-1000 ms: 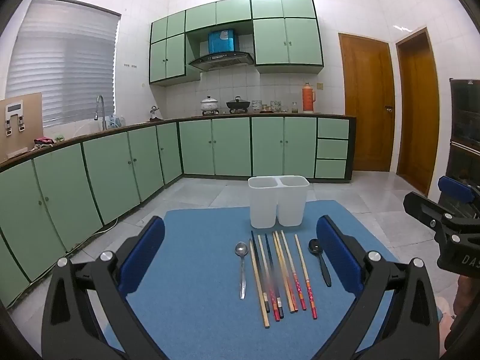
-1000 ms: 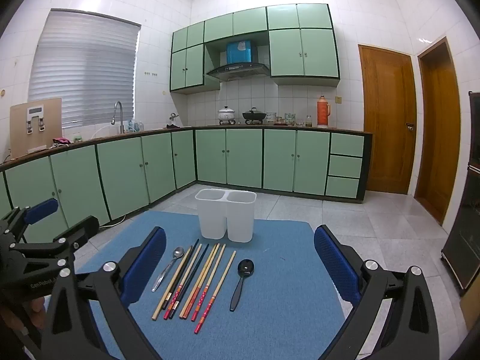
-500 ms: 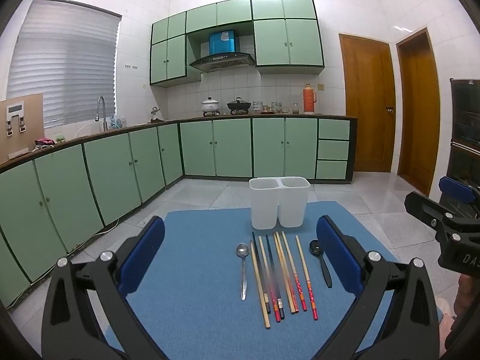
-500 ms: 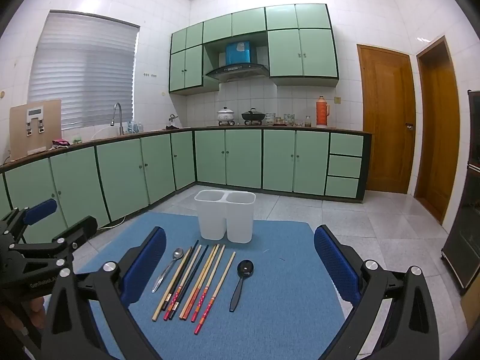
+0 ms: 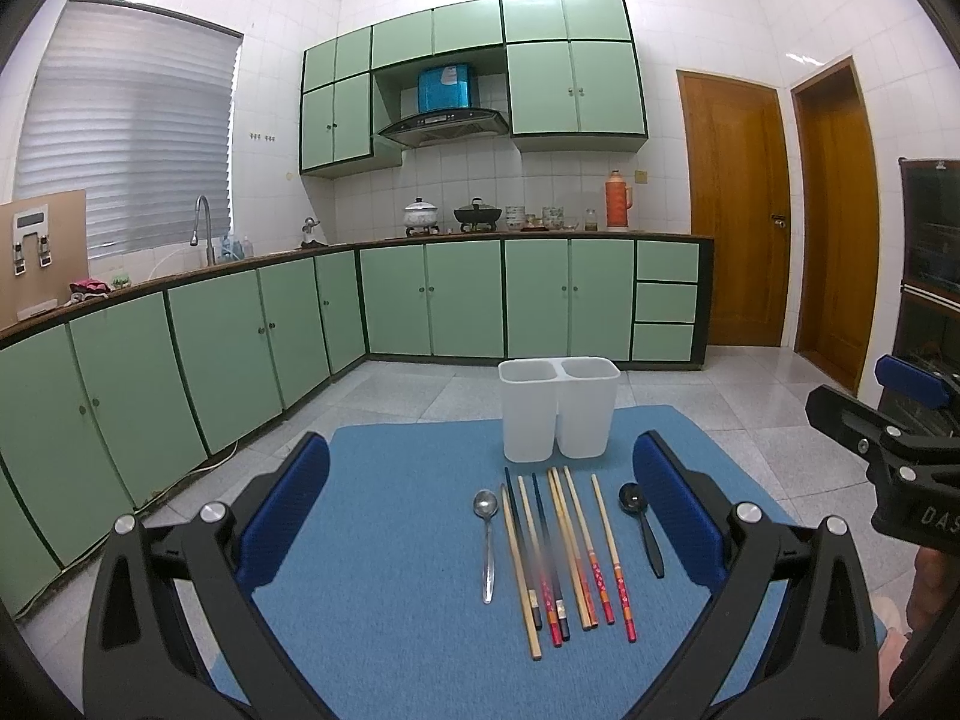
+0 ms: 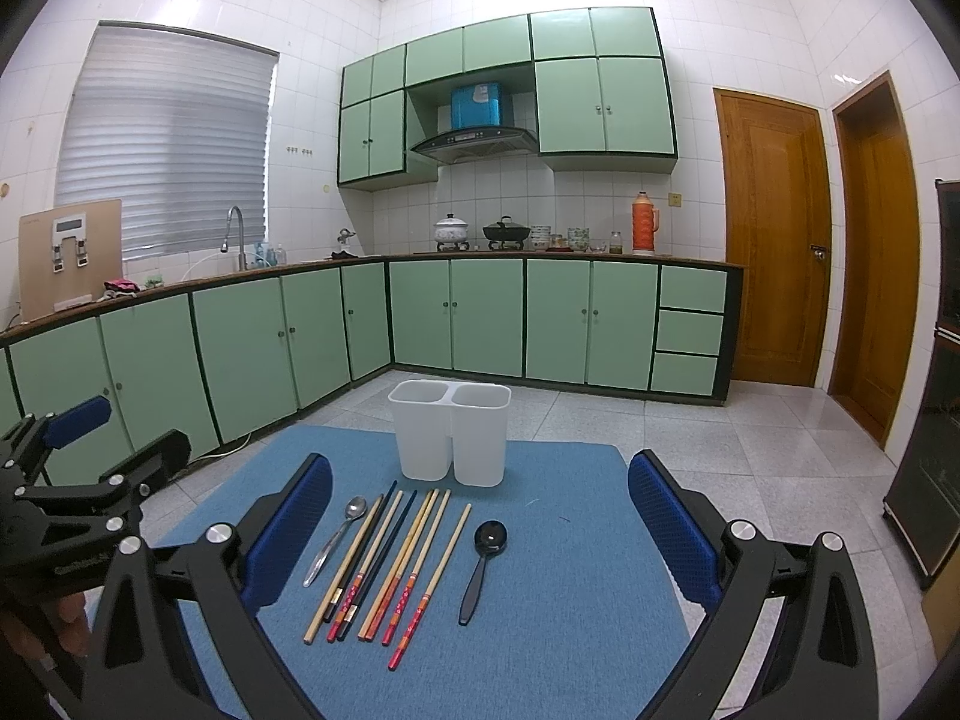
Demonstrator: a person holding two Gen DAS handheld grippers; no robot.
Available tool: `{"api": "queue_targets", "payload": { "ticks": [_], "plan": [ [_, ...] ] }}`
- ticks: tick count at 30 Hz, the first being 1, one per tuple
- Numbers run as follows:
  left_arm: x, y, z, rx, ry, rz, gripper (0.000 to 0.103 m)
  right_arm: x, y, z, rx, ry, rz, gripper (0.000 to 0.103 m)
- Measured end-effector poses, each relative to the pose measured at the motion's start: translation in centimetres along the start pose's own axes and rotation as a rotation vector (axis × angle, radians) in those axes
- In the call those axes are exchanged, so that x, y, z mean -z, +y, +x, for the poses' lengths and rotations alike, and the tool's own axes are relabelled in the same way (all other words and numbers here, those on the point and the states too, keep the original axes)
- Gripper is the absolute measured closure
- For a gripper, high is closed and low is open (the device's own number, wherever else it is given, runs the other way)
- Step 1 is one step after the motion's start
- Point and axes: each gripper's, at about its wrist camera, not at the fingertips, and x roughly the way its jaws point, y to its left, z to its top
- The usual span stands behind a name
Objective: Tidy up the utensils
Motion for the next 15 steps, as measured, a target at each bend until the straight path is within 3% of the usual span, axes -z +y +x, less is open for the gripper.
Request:
{"api": "queue_targets", "payload": {
  "ticks": [15],
  "plan": [
    [-0.1, -0.04, -0.07, 0.0, 0.0, 0.0, 0.005, 0.03, 0.0, 0.02, 0.0, 0.0, 0.001, 0.006]
  ]
}}
